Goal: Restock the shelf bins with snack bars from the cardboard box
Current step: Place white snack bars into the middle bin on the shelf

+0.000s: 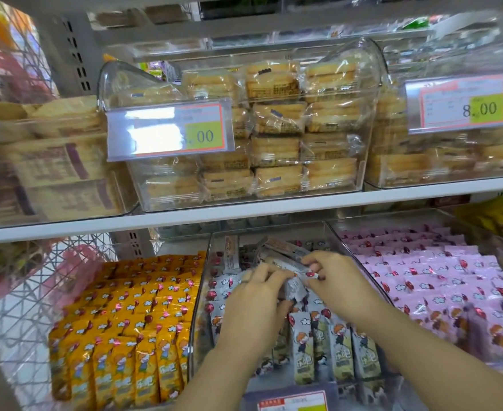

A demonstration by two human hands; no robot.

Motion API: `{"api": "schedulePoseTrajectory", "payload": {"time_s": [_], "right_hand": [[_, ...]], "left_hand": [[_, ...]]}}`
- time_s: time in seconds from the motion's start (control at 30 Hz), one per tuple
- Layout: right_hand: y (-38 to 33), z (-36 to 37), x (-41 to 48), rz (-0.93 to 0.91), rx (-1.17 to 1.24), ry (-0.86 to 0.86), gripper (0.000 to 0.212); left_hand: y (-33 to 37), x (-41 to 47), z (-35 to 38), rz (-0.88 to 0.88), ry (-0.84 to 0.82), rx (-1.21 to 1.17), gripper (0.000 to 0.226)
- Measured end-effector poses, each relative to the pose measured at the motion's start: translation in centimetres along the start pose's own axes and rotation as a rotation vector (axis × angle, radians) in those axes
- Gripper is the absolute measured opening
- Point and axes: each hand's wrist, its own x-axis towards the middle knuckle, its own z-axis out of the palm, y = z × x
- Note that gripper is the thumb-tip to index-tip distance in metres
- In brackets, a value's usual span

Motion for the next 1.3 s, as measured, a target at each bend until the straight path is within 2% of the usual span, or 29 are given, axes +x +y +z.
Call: {"api": "schedulePoseTrajectory", "payload": {"time_s": [0.17,0.3,0.4,0.5,0.57,0.7,0.8,0.9,1.0,1.1,1.3], "right_hand": [[-0.6,-1.3,-0.1,-0.035,0.145,0.219,0.022],[-1.5,-3.2,-0.7,-0.081,0.3,0.306,0.014],[-2.4,-4.4,-1.5,-0.106,0.441,0.297,0.012],[-3.3,-4.8,-2.2,-0.16,0.477,0.201,0.018],[-4.0,-4.5,-2.8,-0.203,0.426,0.099,0.021],[-4.4,-2.1,-3.6,-0.269,0.165,-0.006,0.015],[-3.9,-0.4,-3.7,-0.36,0.008,-0.055,0.019],[-3.4,0.1,-3.5,-0.425,-0.186,-0.131,0.026],[-2.7,0.3,-3.2,-0.467,-0.285,-0.195,0.028],[-2.2,0.1,-2.8,-0.494,-0.341,-0.244,0.03],[-1.7,-0.8,-3.3,-0.493,-0.291,-0.16,0.027]], "left_hand": [[-0.2,0.4,-2.4,-0.074,0.182,-0.085,0.04],[-0.9,-0.1,-5.4,-0.164,0.221,-0.325,0.025],[-1.2,-1.0,-7.2,-0.206,0.215,-0.477,0.004],[-1.4,-2.1,-8.3,-0.234,0.187,-0.538,0.012],[-1.7,-2.6,-8.5,-0.247,0.131,-0.515,0.022],[-1.7,-3.6,-8.6,-0.263,-0.11,-0.395,0.041],[-1.4,-3.9,-8.8,-0.206,-0.162,-0.275,0.051],[-1.1,-3.9,-9.0,-0.131,-0.152,-0.223,0.043],[-1.0,-3.8,-8.6,-0.157,-0.135,-0.264,0.025],[-1.1,-3.6,-7.8,-0.193,-0.14,-0.273,0.027],[-0.5,-3.3,-7.2,-0.282,-0.117,-0.362,0.018]]}}
